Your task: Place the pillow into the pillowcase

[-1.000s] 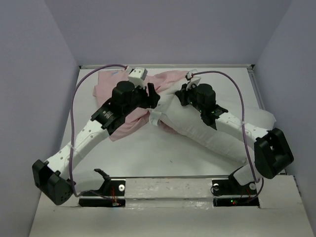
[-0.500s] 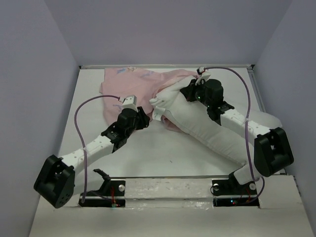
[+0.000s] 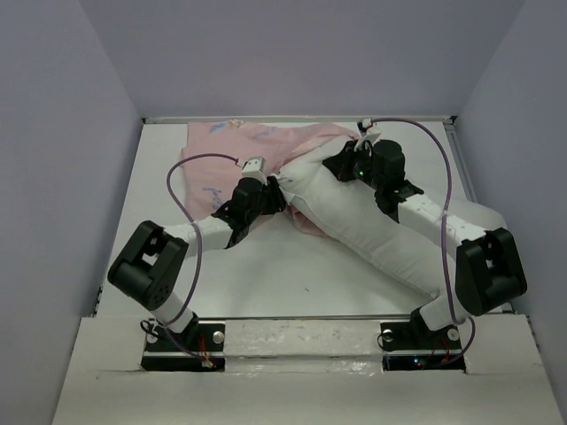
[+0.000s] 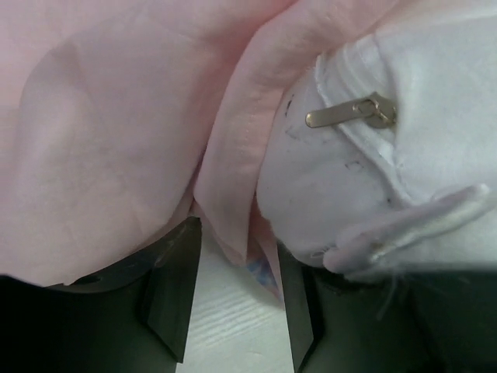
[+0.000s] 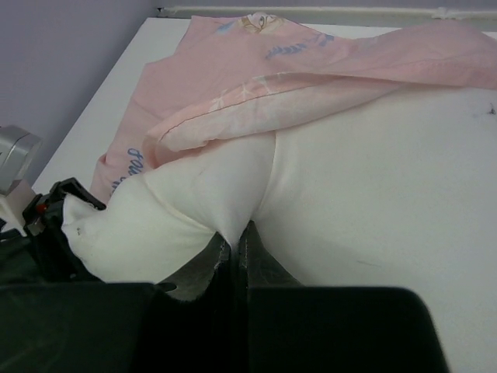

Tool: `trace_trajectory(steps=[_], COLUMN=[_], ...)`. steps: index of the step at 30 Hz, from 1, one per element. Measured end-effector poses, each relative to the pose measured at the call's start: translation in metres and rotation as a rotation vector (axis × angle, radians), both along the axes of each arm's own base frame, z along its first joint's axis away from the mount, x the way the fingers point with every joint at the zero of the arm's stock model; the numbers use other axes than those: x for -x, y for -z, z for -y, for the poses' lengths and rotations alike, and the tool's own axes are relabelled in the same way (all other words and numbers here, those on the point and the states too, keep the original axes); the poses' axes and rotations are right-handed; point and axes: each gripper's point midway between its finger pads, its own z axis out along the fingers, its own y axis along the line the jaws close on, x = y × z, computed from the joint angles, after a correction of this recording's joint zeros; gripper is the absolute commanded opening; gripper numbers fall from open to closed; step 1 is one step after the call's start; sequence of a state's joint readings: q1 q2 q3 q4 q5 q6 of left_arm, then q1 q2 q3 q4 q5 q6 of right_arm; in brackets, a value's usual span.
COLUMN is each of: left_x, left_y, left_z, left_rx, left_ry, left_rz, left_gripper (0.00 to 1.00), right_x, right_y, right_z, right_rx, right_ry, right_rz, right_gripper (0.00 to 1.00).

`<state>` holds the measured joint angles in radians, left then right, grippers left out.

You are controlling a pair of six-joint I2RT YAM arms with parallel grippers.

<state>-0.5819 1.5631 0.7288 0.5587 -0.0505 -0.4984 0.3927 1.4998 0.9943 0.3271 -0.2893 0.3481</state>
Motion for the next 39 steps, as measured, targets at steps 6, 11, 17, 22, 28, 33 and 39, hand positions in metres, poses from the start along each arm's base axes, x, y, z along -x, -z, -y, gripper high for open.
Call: trace_trajectory(steps=[6, 11, 17, 22, 28, 33, 39], left_x=[-0.022, -0.027, -0.038, -0.029, 0.008, 0.039, 0.056], left_y=[0.009, 0.008, 0.013, 0.002, -0.07, -0.139, -0.152], left_z=[0.002, -0.003, 0.002, -0.006, -0.024, -0.03, -0.014], left_rx=[-0.041, -0.07, -0.083, -0.071, 0.053, 0.173, 0.198], left_ry=[-0.025, -0.046, -0.035, -0.043, -0.046, 0.004, 0.112], left_rz=[0.012, 0.036, 0.048, 0.065, 0.183, 0.29, 0.242], left_gripper=[0.41, 0.53, 0.0, 0.0, 0.0, 0.0, 0.0], right_x=[-0.001, -0.002, -0.004, -0.004, -0.01, -0.023, -0.021], right_y=[-0.001, -0.003, -0.006, -0.005, -0.004, -0.001, 0.002], right_z=[0.002, 0.006, 0.009, 0.009, 0.017, 0.035, 0.03], right_rx=[-0.009, -0.023, -0.038, -0.032, -0.01, 0.042, 0.139], right_ry=[0.003, -0.003, -0.006, -0.01, 0.033, 0.14, 0.27], right_rz=[-0.002, -0.006, -0.004, -0.001, 0.012, 0.024, 0.055], right_gripper=[0.0, 0.0, 0.0, 0.0, 0.0, 0.0, 0.0])
